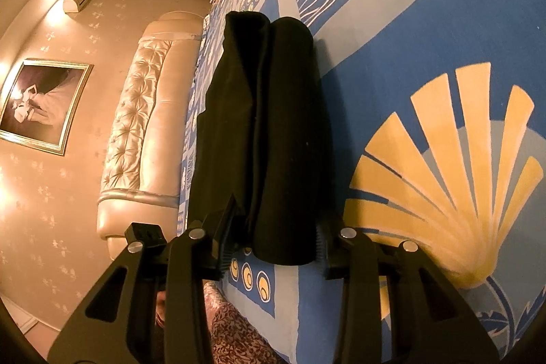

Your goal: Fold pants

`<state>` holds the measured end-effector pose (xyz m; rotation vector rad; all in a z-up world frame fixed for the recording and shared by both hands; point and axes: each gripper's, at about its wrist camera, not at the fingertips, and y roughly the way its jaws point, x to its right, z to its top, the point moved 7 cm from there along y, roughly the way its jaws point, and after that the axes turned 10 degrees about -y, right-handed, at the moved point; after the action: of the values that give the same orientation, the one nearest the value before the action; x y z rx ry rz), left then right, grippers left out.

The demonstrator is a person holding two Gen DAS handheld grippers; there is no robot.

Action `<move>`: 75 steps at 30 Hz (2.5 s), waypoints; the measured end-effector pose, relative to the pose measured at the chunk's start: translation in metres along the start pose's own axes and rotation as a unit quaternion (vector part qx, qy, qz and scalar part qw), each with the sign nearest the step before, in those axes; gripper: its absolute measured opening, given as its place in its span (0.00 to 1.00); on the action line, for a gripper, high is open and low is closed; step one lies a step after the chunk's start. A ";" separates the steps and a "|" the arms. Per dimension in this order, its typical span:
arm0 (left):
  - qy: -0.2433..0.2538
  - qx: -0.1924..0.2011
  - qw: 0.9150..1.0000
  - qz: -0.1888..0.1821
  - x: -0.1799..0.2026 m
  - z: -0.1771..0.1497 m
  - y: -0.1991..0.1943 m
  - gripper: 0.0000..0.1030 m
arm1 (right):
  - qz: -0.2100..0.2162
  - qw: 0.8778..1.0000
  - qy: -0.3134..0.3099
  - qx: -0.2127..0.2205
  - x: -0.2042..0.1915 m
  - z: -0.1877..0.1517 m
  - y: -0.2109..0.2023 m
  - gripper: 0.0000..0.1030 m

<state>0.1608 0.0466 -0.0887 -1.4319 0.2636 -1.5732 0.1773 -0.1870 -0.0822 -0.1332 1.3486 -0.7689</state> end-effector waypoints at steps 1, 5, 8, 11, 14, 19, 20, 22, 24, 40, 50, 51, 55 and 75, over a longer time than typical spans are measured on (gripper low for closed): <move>0.001 0.000 1.000 0.001 0.001 0.000 0.000 0.51 | 0.000 1.000 0.000 0.000 0.000 0.000 0.000 0.35; 0.002 0.000 1.000 0.003 0.001 0.000 -0.001 0.51 | 0.001 1.000 0.001 0.000 0.000 -0.001 -0.001 0.35; 0.003 0.000 1.000 0.004 0.001 0.000 -0.002 0.51 | 0.001 1.000 0.000 0.000 0.000 -0.001 -0.001 0.35; 0.004 0.000 1.000 0.005 0.001 0.000 -0.002 0.51 | 0.001 1.000 0.001 0.000 -0.001 -0.002 -0.002 0.35; 0.003 -0.001 1.000 0.006 0.001 -0.001 -0.002 0.51 | 0.002 1.000 0.001 -0.001 -0.001 -0.003 -0.003 0.35; -0.001 -0.006 1.000 0.005 -0.001 -0.003 -0.005 0.51 | 0.003 1.000 0.000 -0.005 -0.003 -0.008 -0.004 0.35; -0.003 -0.008 1.000 0.004 -0.002 -0.004 -0.006 0.51 | 0.003 1.000 -0.001 -0.007 -0.004 -0.011 -0.006 0.35; -0.004 -0.012 1.000 0.003 -0.004 -0.007 -0.008 0.51 | 0.003 1.000 -0.003 -0.012 -0.006 -0.017 -0.008 0.35; 0.000 -0.014 1.000 0.001 -0.005 -0.010 -0.010 0.51 | 0.002 1.000 -0.004 -0.018 -0.007 -0.024 -0.009 0.35; -0.032 0.004 0.995 -0.090 -0.032 0.053 0.005 0.72 | 0.028 1.000 -0.009 -0.009 -0.003 0.018 -0.004 0.71; 0.042 -0.002 0.995 -0.095 -0.022 0.052 0.022 0.45 | 0.022 0.999 -0.038 -0.032 0.003 0.016 0.011 0.36; 0.041 -0.005 0.994 -0.101 -0.021 0.054 0.019 0.48 | 0.021 0.999 -0.040 -0.030 0.002 0.018 0.009 0.41; 0.025 0.014 0.992 -0.125 -0.025 0.071 0.011 0.72 | 0.038 0.998 -0.044 0.004 0.001 0.035 0.000 0.69; 0.037 0.006 0.994 -0.102 -0.014 0.120 0.045 0.67 | 0.049 0.998 -0.046 -0.003 0.006 0.072 0.027 0.63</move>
<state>0.2843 0.0843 -0.0949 -1.4292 0.1558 -1.7924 0.2543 -0.1948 -0.0827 -0.1053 1.2597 -0.6693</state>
